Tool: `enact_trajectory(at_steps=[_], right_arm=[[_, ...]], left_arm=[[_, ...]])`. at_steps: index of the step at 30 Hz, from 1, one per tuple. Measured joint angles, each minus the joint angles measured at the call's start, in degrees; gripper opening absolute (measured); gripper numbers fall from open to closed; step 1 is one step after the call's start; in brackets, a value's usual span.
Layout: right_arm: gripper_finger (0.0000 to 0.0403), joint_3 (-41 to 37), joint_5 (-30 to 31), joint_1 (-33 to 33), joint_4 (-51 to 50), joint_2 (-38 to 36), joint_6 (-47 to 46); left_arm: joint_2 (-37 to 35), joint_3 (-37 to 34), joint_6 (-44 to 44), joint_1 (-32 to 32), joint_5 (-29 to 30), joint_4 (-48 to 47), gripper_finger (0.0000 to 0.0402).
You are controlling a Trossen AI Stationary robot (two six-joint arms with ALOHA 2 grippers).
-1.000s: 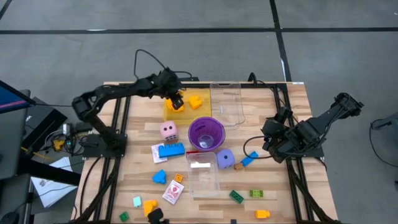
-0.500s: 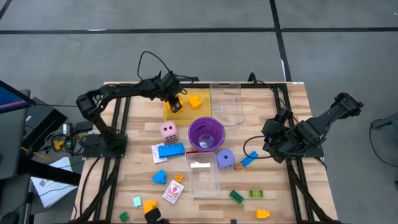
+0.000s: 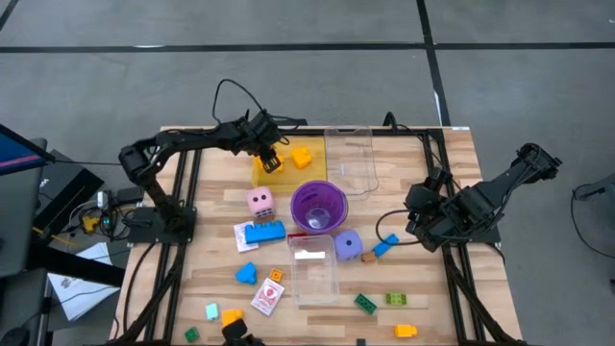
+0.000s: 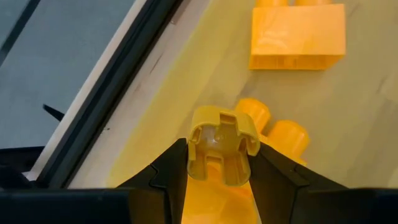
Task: Pick & Place Toys
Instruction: Put the yellow game piece into the yellow bin, then put the pink dice into the top transparent bin
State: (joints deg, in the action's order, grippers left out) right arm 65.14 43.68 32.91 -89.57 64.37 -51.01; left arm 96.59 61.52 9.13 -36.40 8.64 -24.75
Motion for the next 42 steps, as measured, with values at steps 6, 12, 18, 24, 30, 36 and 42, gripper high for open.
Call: enact_trajectory(at_steps=[6,12,18,24,30,36,42], right_arm=[[0.0242,0.0,-0.2,-0.02,0.01,0.01,0.01],[0.0242,0.0,-0.74,-0.02,0.01,0.01,0.01],[0.0242,0.0,-1.79,-0.02,0.02,0.01,0.0],[0.0242,0.0,-1.79,-0.02,0.03,0.01,-0.01],[0.0242,0.0,-1.79,-0.02,0.03,0.01,-0.01],[0.0242,0.0,-1.77,-0.02,0.01,0.01,-0.62],[0.0242,0.0,-1.82,0.0,-0.44,0.01,-1.52]], left_arm=[[-0.01,-0.92,0.55,0.0,0.22,1.02,0.0143],[-0.01,-0.92,0.59,0.0,2.97,3.15,0.0177],[-0.01,-0.92,0.63,0.0,5.14,2.68,0.02],[-0.06,-0.92,1.01,0.0,5.18,2.7,0.0211],[-1.06,-0.99,1.38,0.13,5.08,3.02,0.0208],[-6.13,-1.01,2.61,0.61,4.93,1.99,0.0209],[-14.7,-1.01,2.64,2.18,4.5,-2.84,0.021]])
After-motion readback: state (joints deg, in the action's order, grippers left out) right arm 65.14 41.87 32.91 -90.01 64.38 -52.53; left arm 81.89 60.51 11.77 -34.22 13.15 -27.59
